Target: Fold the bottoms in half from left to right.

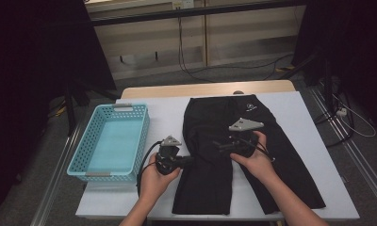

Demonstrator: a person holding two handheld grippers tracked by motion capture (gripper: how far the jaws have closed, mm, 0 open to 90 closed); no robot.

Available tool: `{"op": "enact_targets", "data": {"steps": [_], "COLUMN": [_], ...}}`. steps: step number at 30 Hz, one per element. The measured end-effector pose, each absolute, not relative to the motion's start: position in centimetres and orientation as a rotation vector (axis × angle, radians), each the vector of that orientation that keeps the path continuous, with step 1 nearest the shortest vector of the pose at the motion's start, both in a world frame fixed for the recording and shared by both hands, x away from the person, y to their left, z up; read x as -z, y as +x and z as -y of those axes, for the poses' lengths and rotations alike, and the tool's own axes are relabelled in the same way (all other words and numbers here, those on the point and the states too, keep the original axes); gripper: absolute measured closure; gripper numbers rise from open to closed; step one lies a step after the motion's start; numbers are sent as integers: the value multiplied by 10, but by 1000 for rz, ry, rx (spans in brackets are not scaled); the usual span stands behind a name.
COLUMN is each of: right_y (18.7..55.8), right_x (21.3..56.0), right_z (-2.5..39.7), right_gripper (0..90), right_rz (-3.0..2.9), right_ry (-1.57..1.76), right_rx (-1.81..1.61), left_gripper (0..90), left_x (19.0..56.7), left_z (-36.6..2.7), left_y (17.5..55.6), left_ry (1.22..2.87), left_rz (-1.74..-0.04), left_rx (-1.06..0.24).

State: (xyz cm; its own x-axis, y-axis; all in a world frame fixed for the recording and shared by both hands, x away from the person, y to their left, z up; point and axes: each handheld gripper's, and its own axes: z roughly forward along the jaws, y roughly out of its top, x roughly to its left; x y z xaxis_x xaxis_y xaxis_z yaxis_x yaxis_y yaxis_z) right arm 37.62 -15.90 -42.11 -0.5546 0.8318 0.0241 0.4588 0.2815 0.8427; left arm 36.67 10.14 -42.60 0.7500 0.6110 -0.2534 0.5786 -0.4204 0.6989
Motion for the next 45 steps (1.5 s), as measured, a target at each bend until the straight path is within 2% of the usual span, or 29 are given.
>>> {"op": "enact_targets", "data": {"steps": [19, 35, 40, 45], "right_y": [411, 429, 433, 439], "right_x": [434, 440, 445, 451], "right_z": [128, 103, 92, 87], "right_gripper": [169, 167, 265, 663], "right_rz": [-2150, -2194, -2247, -2345], "right_ry": [1222, 1240, 1223, 1184], "right_rx": [-1280, -1270, -1275, -1239], "left_gripper": [895, 894, 893, 893], "left_x": [426, 422, 422, 421], "left_z": [-78, -76, -76, -75], "left_y": [366, 363, 364, 364], "left_ry": [2111, 2126, 2121, 2113], "left_rz": [-818, -787, -784, -774], "left_rx": [-37, -60, -57, -61]}}
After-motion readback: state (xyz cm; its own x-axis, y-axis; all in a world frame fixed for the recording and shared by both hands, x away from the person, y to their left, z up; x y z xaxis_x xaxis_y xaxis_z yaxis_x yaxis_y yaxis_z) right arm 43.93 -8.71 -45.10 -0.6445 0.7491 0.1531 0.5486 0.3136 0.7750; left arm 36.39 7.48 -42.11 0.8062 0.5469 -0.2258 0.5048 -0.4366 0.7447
